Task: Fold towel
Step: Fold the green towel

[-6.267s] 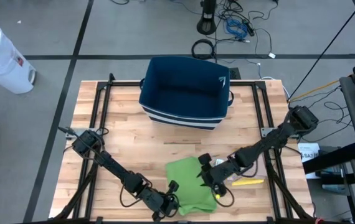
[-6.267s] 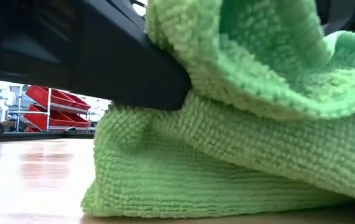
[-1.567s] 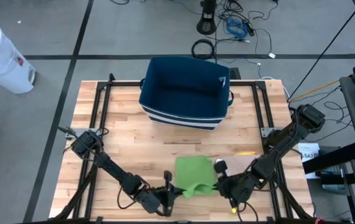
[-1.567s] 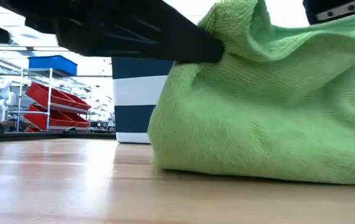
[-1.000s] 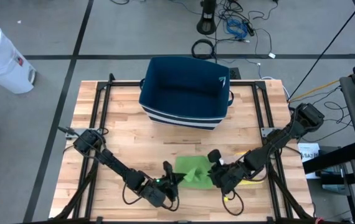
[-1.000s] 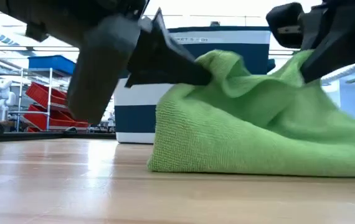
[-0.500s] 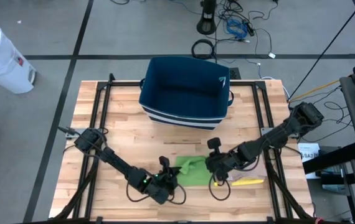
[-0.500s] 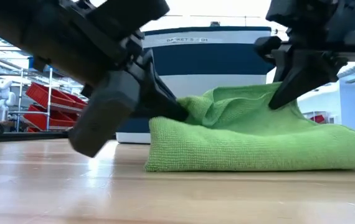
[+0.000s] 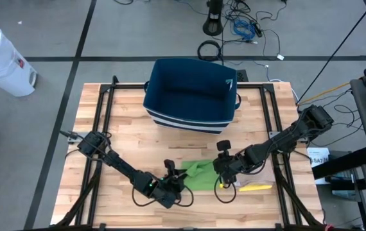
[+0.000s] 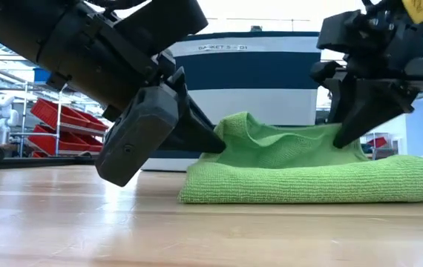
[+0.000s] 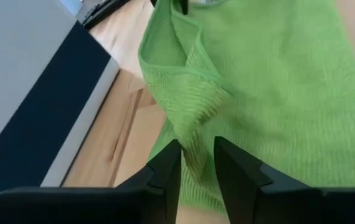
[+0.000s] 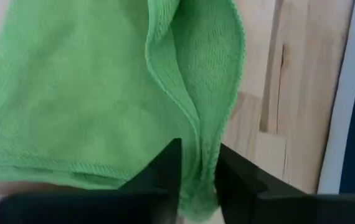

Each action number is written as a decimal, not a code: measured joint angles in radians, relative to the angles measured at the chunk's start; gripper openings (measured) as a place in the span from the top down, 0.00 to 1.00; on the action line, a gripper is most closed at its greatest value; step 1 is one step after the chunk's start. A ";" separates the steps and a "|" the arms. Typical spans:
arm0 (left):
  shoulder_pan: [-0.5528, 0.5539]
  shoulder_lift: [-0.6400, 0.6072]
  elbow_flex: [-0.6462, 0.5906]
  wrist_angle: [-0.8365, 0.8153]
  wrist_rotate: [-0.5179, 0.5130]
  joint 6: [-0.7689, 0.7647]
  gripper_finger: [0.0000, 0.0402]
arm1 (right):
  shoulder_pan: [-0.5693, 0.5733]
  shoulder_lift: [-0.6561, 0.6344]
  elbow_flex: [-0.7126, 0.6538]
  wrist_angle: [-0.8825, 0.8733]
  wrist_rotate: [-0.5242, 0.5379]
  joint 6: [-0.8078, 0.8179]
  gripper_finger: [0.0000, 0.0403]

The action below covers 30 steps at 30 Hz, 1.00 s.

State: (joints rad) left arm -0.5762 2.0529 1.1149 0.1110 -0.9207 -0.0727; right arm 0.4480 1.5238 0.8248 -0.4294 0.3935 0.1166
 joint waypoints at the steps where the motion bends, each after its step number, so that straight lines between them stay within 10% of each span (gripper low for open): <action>1: 0.000 0.000 0.000 -0.010 0.000 -0.014 0.74 | 0.000 0.000 -0.004 0.001 0.002 0.003 0.77; 9: 0.000 0.000 0.000 -0.073 0.000 -0.107 0.70 | 0.002 0.000 -0.005 -0.011 0.123 0.014 0.57; 17: 0.000 0.000 0.000 -0.079 -0.043 -0.130 0.68 | 0.005 0.000 -0.005 -0.045 0.186 0.020 0.57; 30: -0.039 0.000 0.000 -0.047 -0.245 -0.098 0.68 | 0.056 0.000 -0.006 0.148 -0.004 0.046 0.59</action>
State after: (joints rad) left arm -0.6154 2.0529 1.1149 0.0643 -1.1660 -0.1705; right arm 0.5038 1.5242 0.8192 -0.2812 0.3898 0.1630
